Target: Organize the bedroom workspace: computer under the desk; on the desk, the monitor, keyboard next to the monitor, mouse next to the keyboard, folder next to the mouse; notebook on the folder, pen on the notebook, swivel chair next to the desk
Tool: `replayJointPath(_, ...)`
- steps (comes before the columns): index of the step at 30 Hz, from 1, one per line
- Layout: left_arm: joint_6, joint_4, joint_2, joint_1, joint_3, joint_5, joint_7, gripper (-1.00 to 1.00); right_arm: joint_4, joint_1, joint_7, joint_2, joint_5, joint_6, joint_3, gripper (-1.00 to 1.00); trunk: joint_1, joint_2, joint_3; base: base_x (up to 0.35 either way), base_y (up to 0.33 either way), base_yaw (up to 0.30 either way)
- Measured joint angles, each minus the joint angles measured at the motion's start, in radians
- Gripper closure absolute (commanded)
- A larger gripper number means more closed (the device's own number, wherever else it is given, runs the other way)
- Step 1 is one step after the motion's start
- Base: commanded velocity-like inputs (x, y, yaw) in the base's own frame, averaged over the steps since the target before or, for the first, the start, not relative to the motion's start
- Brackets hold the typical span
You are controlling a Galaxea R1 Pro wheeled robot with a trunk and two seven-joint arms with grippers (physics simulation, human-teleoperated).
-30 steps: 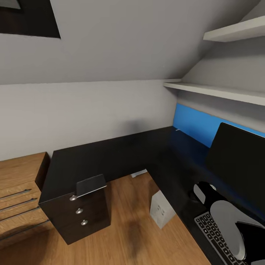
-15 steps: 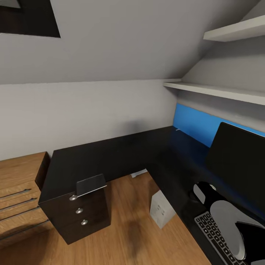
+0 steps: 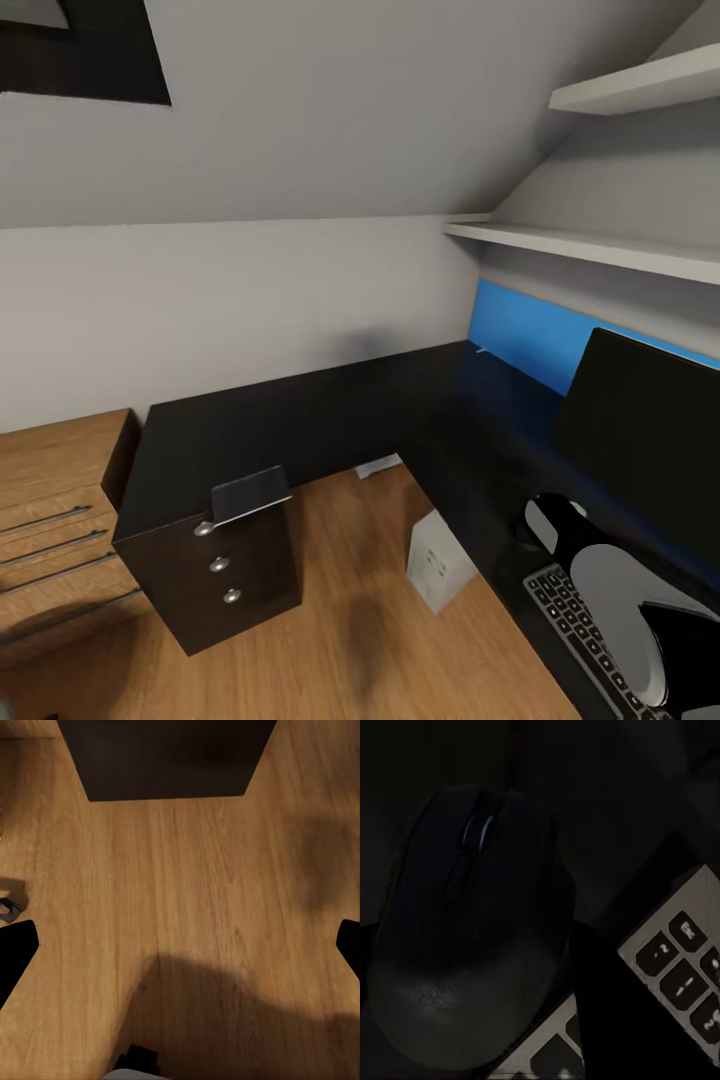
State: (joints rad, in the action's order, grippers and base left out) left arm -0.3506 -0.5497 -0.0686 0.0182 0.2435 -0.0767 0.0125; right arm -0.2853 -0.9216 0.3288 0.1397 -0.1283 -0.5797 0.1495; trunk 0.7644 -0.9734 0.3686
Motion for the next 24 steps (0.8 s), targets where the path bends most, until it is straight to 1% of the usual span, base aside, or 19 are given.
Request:
replayJointPath(6,0.0,0.0,0.0,0.0,-0.001,0.001,0.0,-1.0,0.0,0.0,0.0,0.0,0.0,0.0,0.001,1.0,0.0,0.0,0.0,-0.079,0.074,0.0)
replayJointPath(24,0.0,0.0,0.0,0.0,-0.002,0.0,0.001,-1.0,-0.001,0.0,-0.001,0.0,-0.01,0.011,0.006,1.0,0.0,0.0,0.0,-0.002,0.002,0.0)
